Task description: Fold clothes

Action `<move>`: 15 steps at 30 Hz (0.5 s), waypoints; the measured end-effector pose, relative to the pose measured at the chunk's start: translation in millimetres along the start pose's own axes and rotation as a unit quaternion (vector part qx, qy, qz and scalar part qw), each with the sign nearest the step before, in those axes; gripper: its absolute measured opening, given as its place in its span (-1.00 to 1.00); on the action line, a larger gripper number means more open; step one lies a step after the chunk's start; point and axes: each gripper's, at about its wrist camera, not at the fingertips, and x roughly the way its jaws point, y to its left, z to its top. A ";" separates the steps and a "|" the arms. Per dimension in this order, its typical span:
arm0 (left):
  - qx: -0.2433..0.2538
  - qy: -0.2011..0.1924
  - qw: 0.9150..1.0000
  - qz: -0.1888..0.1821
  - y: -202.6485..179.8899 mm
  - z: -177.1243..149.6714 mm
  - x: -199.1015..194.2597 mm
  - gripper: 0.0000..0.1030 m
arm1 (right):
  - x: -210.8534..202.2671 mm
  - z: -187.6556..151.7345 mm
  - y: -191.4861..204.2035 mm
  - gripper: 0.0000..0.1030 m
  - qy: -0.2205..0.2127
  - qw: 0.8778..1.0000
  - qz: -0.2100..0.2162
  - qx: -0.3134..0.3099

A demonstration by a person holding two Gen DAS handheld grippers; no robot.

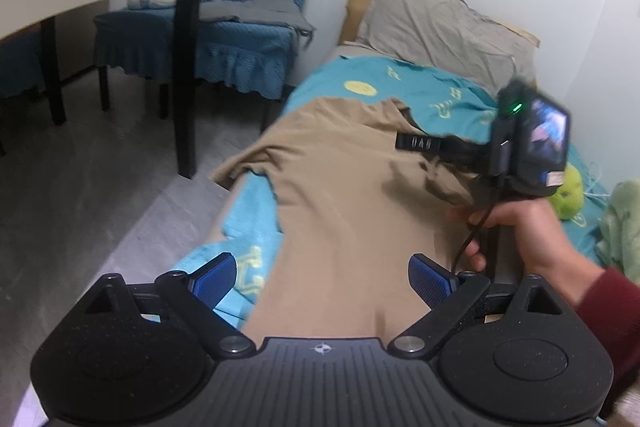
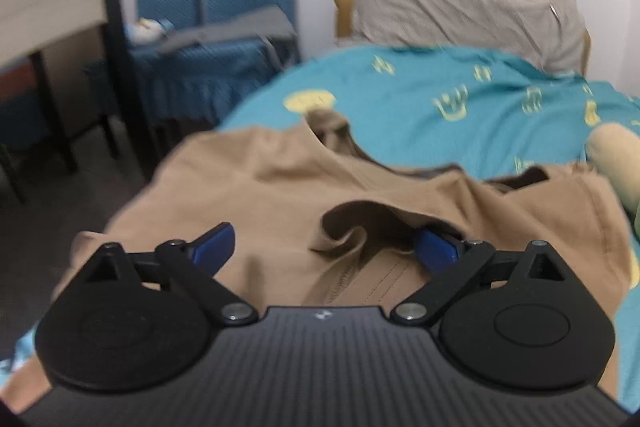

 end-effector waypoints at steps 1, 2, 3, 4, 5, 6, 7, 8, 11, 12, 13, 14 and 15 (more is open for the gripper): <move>0.004 -0.001 1.000 -0.004 -3.4 -2.1 0.3 0.83 | -15.6 2.4 -1.0 0.90 -0.006 1.000 0.005 0.006; 0.010 -0.003 1.000 -0.005 -7.3 -4.3 0.0 0.83 | -31.3 4.7 -2.0 0.90 -0.011 1.000 0.010 0.012; 0.016 -0.007 1.000 -0.004 -11.1 -6.2 -0.5 0.83 | -46.9 7.1 -3.0 0.90 -0.017 1.000 0.015 0.019; 0.020 -0.010 1.000 -0.004 -15.1 -8.2 -1.1 0.83 | -64.5 9.0 -4.7 0.90 -0.021 0.999 0.019 0.026; 0.024 -0.012 1.000 -0.005 -19.1 -10.6 -1.7 0.83 | -85.5 10.3 -7.4 0.89 -0.024 0.999 0.023 0.037; 0.026 -0.013 1.000 -0.008 -22.5 -12.8 -2.3 0.83 | -106.6 11.5 -10.1 0.90 -0.027 0.998 0.026 0.047; 0.026 -0.010 0.999 -0.014 -25.7 -15.2 -3.2 0.83 | -127.6 12.2 -11.8 0.90 -0.028 0.998 0.028 0.055; 0.027 -0.006 0.999 -0.021 -29.3 -17.8 -4.5 0.83 | -148.6 12.1 -11.9 0.90 -0.025 0.998 0.028 0.056; 0.032 0.005 0.999 -0.043 -40.4 -26.2 -9.5 0.83 | -217.4 7.7 -14.7 0.90 -0.028 0.996 0.015 0.082; 0.039 0.007 0.998 -0.052 -45.0 -29.7 -13.4 0.83 | -240.3 3.8 -17.9 0.90 -0.032 0.994 0.017 0.099; 0.047 0.011 0.997 -0.062 -49.9 -33.7 -17.8 0.83 | -263.6 -2.6 -23.1 0.90 -0.038 0.992 0.023 0.120; 0.056 0.014 0.996 -0.074 -55.0 -38.0 -22.2 0.83 | -286.9 -9.1 -28.3 0.90 -0.044 0.989 0.029 0.141; 0.064 0.017 0.994 -0.086 -60.0 -42.2 -26.5 0.82 | -310.3 -15.5 -33.6 0.90 -0.050 0.985 0.035 0.162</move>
